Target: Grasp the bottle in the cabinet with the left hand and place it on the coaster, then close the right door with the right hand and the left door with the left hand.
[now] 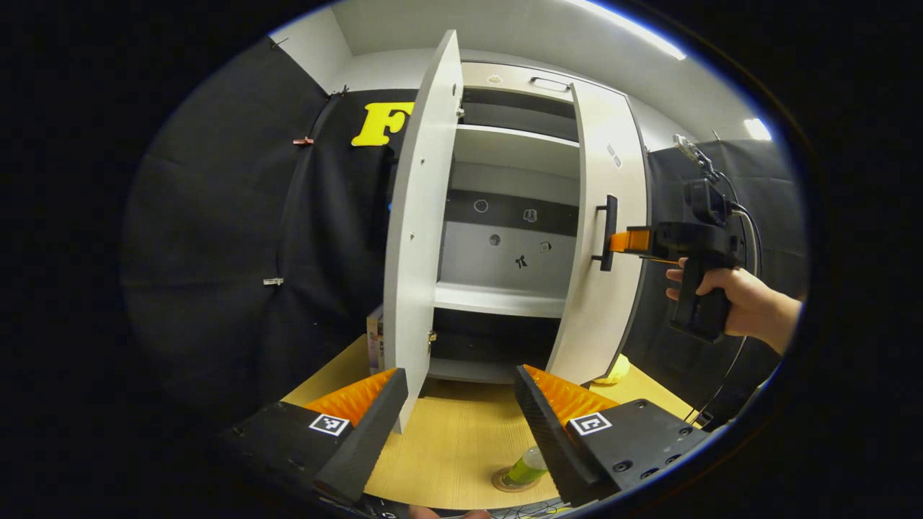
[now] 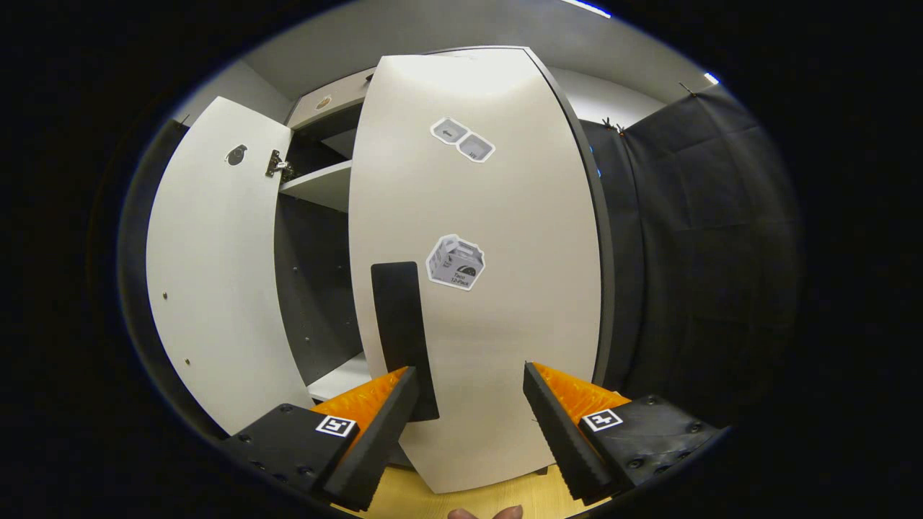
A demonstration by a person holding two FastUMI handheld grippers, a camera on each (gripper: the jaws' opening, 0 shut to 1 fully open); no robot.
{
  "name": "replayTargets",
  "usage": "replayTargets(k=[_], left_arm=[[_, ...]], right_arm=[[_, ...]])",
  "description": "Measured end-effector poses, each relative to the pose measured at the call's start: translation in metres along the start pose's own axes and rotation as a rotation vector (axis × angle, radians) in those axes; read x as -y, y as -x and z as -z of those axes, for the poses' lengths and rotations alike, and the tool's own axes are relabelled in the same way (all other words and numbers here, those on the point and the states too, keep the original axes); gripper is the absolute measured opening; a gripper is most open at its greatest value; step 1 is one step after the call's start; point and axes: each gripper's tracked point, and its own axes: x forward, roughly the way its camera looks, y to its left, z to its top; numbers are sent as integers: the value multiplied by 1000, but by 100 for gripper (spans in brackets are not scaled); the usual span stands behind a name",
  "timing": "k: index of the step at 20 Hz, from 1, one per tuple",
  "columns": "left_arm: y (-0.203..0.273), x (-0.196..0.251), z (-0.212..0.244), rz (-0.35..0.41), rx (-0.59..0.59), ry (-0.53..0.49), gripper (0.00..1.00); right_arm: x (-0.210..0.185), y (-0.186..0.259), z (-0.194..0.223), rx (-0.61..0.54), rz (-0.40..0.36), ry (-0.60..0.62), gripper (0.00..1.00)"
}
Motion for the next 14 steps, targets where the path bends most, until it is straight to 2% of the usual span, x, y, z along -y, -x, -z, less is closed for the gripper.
replayTargets(k=[6, 10, 14], left_arm=[[-10, -46, -42, -71, 37, -8, 95], [-27, -94, -78, -126, 26, -5, 95], [-55, -143, -124, -195, 86, -18, 95]], right_arm=[[12, 28, 2, -1, 14, 38, 98], [18, 53, 0, -2, 13, 80, 98], [20, 69, 3, -10, 8, 93, 98]])
